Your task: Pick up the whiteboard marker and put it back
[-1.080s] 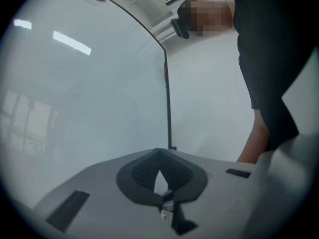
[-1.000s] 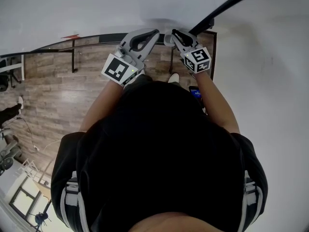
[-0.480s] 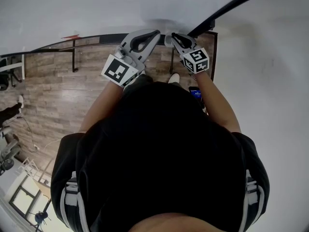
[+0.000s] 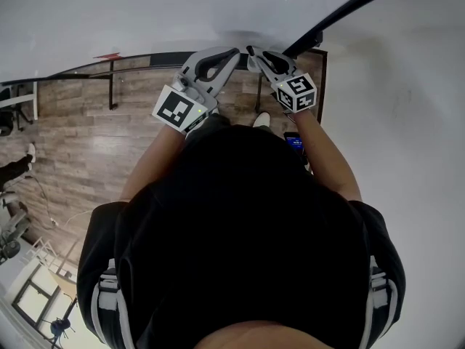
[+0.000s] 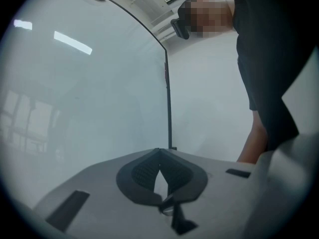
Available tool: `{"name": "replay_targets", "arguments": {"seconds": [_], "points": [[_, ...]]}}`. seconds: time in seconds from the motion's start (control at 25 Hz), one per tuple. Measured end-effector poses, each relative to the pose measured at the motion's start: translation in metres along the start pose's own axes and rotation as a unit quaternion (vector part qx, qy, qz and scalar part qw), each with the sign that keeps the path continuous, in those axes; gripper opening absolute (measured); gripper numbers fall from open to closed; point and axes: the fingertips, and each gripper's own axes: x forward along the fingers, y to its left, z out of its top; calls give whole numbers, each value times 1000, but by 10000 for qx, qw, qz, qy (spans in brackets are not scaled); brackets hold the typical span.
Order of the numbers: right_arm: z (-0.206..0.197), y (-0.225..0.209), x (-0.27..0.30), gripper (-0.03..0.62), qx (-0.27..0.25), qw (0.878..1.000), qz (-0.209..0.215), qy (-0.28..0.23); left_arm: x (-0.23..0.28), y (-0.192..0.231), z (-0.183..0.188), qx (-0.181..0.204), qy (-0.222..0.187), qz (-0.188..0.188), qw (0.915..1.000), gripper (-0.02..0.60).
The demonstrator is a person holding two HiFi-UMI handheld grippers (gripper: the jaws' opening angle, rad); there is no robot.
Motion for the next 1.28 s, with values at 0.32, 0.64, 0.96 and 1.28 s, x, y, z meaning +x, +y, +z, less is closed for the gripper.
{"name": "replay_targets", "arguments": {"seconds": [0.32, 0.64, 0.96, 1.28], "points": [[59, 18, -30, 78, -173, 9978, 11, -635, 2, -2, 18, 5, -231, 27, 9997, 5], [141, 40, -74, 74, -263, 9867, 283, -1580, 2, -4, 21, 144, -63, 84, 9998, 5], [176, 64, -100, 1, -559, 9817, 243, -1802, 2, -7, 25, 94, -39, 101, 9999, 5], [196, 77, -117, 0, -733, 9800, 248, -1835, 0, -18, 40, 331, -102, 105, 9993, 5]]}}
